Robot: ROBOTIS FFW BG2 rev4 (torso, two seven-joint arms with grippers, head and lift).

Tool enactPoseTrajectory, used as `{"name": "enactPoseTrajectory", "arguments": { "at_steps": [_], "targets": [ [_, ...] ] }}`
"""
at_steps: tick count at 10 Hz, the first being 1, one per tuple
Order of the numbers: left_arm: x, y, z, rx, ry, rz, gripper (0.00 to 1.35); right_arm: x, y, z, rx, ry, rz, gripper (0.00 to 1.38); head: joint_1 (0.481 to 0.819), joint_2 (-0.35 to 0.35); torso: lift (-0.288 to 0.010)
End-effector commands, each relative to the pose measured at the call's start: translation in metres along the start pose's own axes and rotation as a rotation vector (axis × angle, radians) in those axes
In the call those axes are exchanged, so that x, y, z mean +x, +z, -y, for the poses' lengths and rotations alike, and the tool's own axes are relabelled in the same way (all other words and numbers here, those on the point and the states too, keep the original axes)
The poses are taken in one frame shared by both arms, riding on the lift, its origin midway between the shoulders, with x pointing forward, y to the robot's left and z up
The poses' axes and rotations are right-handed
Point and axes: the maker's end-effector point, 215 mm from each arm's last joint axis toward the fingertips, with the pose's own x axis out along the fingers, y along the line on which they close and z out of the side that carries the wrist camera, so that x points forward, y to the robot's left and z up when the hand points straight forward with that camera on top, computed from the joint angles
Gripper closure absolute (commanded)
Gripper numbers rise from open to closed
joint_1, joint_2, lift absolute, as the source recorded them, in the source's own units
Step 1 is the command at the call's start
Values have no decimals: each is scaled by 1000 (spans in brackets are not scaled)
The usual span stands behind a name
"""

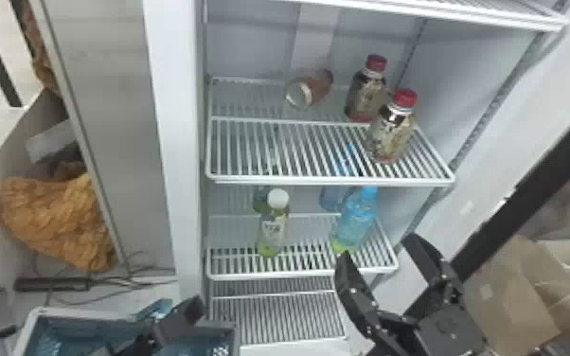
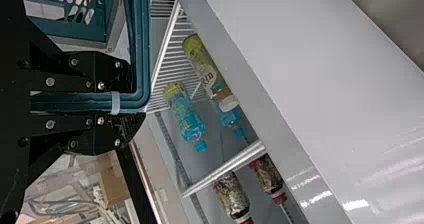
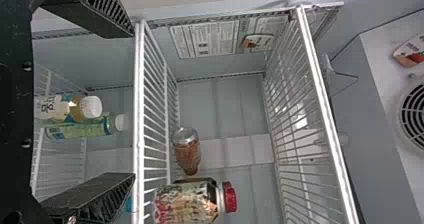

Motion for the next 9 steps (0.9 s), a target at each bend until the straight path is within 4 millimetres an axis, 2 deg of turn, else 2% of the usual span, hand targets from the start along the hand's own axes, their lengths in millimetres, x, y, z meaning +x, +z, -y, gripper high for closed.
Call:
{"name": "enactPoseTrajectory", "arguments": {
  "at_steps": [1,4,9],
  "targets": [
    [-1,-1,-1,-1,3,-1,1205,1,2,-4,-47,8,6,-2,695,-215,-69],
    [-1,-2,-2,-1,3,-5,1205,-2,-8,-7,-42,-8,31,-2,695,-207,-69],
    [-2,0,-1,5,4,-2,1205,-2,-11,-3,-57,-31,44,-2,695,-209,-69]
  ]
}}
